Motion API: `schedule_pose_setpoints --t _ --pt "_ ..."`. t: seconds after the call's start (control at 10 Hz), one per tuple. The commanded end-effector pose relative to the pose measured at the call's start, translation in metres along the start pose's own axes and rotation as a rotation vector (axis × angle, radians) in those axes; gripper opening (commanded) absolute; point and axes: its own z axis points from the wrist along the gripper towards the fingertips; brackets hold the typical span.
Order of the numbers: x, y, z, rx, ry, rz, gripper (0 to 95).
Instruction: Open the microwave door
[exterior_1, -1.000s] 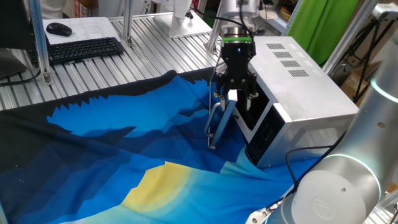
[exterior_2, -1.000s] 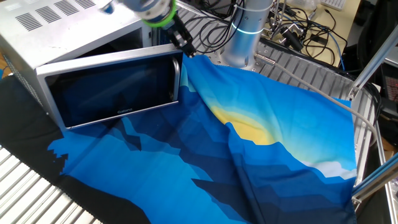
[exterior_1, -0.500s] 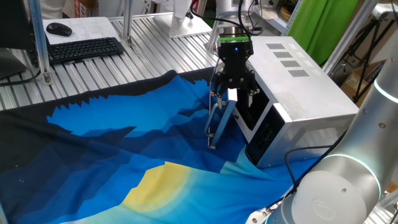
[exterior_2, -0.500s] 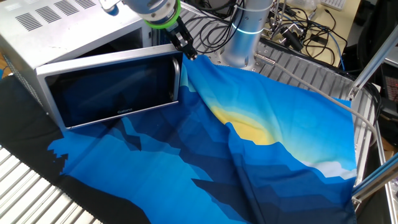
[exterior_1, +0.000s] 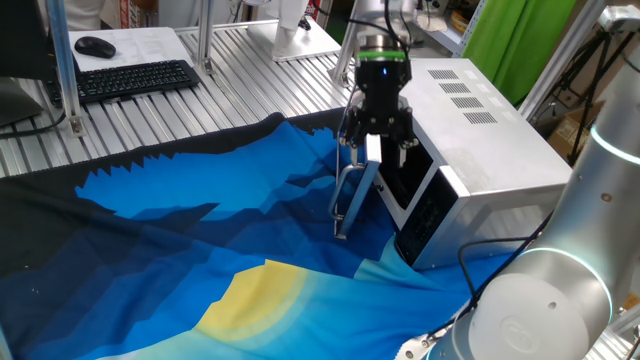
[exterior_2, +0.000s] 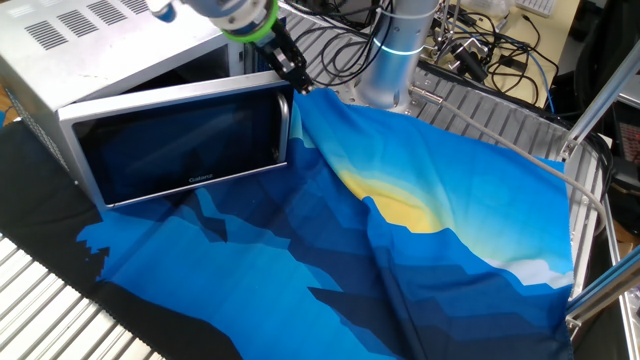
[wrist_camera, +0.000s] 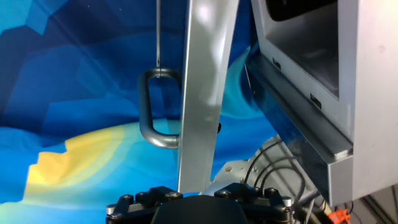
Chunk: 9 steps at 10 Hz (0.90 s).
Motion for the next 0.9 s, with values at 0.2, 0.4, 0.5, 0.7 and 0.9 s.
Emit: schedule_pose_setpoints --t 0.2,0.4,0.5,0.7,0.9 --pt "-0.001 0.001 -0.005 -0.017 0.017 0.002 38.0" --pt "-0.005 0.004 -0.012 -0.074 0.06 0.022 19.0" --pt "-0.007 0.005 -0.015 -0.093 0.072 0.038 0.0" --pt "-0.008 0.007 -0.015 -0.109 0.071 0.05 0.0" --pt "-0.01 0.01 -0.014 -0.124 0.077 0.08 0.0"
